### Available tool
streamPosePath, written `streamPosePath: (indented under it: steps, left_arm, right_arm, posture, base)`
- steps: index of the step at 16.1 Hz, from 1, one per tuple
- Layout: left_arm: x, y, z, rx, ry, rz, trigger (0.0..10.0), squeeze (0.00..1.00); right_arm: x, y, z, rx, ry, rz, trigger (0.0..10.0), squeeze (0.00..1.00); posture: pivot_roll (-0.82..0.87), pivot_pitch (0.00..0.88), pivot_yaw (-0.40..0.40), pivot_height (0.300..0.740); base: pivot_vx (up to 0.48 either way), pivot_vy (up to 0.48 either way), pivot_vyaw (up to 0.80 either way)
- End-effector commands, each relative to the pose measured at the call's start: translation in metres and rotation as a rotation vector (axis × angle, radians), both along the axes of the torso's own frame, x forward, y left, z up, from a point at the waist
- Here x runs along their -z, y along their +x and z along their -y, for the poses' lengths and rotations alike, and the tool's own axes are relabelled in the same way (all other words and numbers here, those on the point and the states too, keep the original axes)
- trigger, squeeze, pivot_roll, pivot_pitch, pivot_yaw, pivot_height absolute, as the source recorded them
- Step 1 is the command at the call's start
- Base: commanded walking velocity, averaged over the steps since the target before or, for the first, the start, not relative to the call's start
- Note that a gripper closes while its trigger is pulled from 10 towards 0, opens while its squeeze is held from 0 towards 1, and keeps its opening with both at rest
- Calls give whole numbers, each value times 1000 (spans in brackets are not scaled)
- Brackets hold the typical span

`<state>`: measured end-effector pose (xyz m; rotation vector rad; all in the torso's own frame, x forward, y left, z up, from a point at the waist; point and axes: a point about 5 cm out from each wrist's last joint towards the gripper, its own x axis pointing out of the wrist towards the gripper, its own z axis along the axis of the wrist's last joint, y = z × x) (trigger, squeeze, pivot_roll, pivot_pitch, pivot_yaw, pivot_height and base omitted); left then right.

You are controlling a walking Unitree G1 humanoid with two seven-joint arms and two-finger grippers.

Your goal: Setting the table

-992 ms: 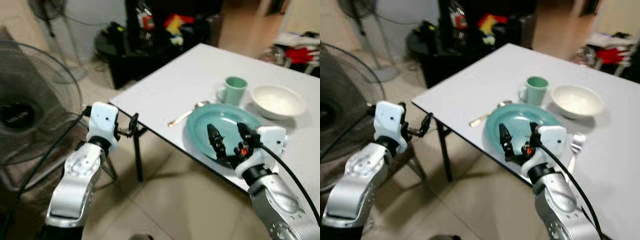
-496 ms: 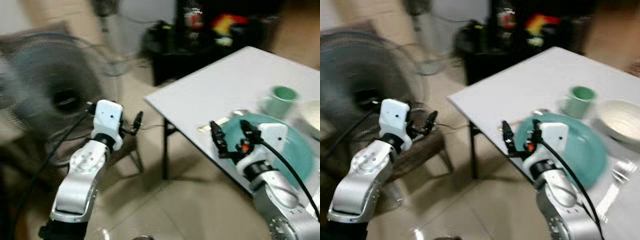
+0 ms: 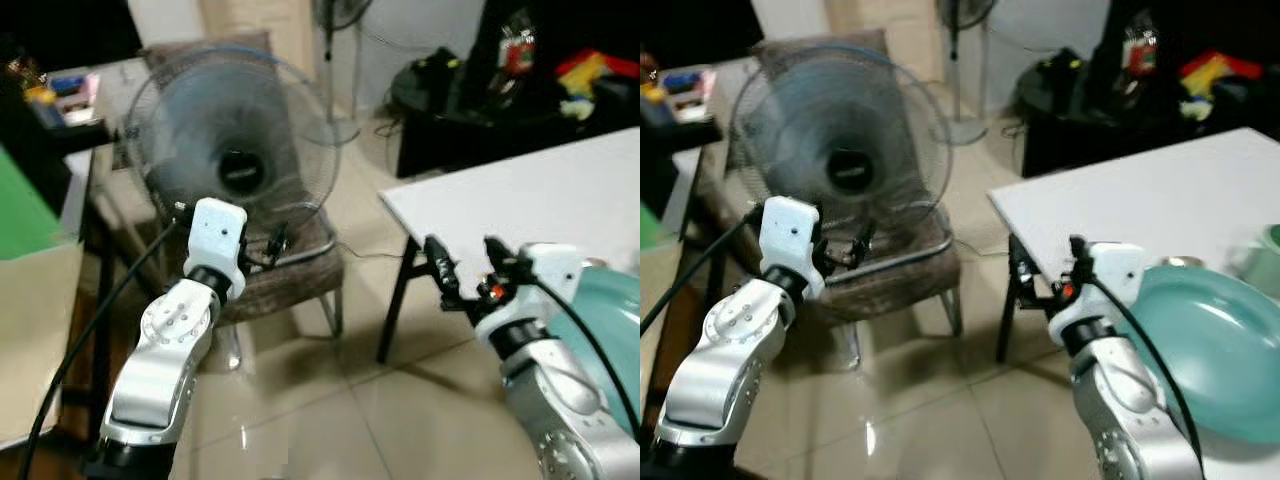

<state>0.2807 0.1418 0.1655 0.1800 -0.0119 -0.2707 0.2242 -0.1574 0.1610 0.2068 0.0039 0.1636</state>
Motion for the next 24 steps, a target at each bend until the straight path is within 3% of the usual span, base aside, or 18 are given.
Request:
streamPosePath:
  steps: [1,4,11,21,24]
  left_arm:
    - [2,0,-5,-26,11,-7,10000,0]
    - [0,1,-6,-33,-4,-1,10000,0]
    - [0,1,-7,-27,8,-7,10000,0]
    - [0,-3,-11,-44,25,-11,10000,0]
    - [-3,0,-17,-81,47,-2,10000,0]
  right_arm:
    - [-2,2,-6,-32,14,6,10000,1000]
    - [6,3,-3,-12,-9,-31,10000,1000]
    - [13,6,2,63,-108,-71,10000,1000]
    - [14,7,-6,-9,-47,-67,10000,1000]
    - [13,9,-9,-26,-56,-55,10000,1000]
  posture:
    - [23,0,32,740]
    - [27,0,31,740]
    - [27,0,40,740]
    - [58,0,20,740]
    - [59,0,25,740]
  base:
    - [0,0,800]
    - [0,136,800]
    - [0,445,0]
    - [0,406,143]
    - [0,-283,800]
